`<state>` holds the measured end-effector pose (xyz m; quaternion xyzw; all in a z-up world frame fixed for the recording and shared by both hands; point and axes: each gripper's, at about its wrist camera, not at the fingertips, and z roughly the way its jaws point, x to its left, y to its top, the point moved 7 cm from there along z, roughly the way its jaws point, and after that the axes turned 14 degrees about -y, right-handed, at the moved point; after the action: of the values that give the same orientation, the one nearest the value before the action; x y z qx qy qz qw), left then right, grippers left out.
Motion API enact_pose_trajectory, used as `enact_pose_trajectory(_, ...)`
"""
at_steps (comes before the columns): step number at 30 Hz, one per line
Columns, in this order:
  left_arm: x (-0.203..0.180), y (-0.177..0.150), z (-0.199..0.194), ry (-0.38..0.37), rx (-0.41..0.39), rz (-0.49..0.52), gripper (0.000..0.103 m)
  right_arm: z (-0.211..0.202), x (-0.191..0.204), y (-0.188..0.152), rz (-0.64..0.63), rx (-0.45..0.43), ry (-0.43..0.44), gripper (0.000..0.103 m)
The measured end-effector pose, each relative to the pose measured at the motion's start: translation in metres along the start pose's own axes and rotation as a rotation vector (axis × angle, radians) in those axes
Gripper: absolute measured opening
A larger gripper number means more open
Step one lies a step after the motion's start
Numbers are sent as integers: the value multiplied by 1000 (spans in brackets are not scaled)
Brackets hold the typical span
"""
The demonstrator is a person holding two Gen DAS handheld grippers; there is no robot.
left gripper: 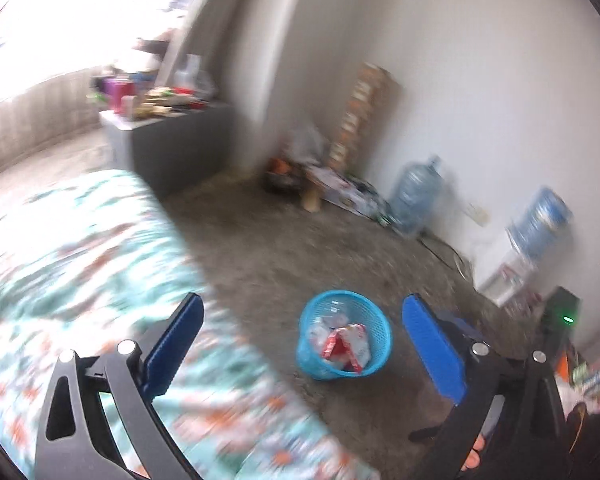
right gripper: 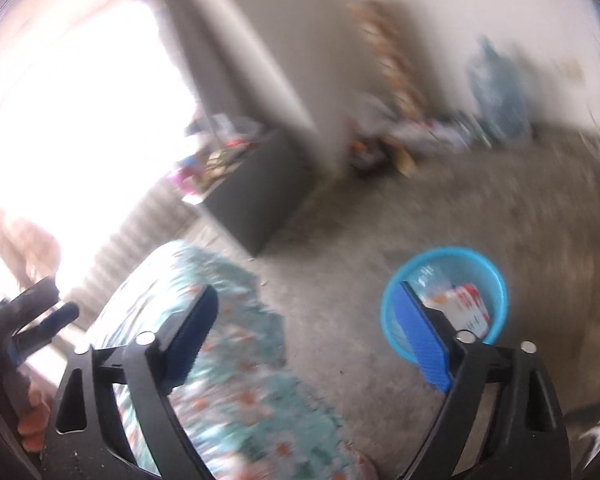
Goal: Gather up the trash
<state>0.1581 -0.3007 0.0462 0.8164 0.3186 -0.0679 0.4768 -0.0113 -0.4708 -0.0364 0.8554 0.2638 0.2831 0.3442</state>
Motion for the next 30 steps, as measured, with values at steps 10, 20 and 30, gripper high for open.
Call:
enact_pose_trajectory(10, 57, -64, -163, 473, -198, -26, 98, -102, 116, -42, -334, -187, 102, 95)
enact_pose_trajectory(20, 73, -146, -221, 649, -236, -166, 98, -135, 148, -97, -518, -190, -8, 95)
enact_pose_trajectory(30, 76, -203, -179, 635, -14, -225, 98, -107, 105, -168, -658, 35, -268, 95)
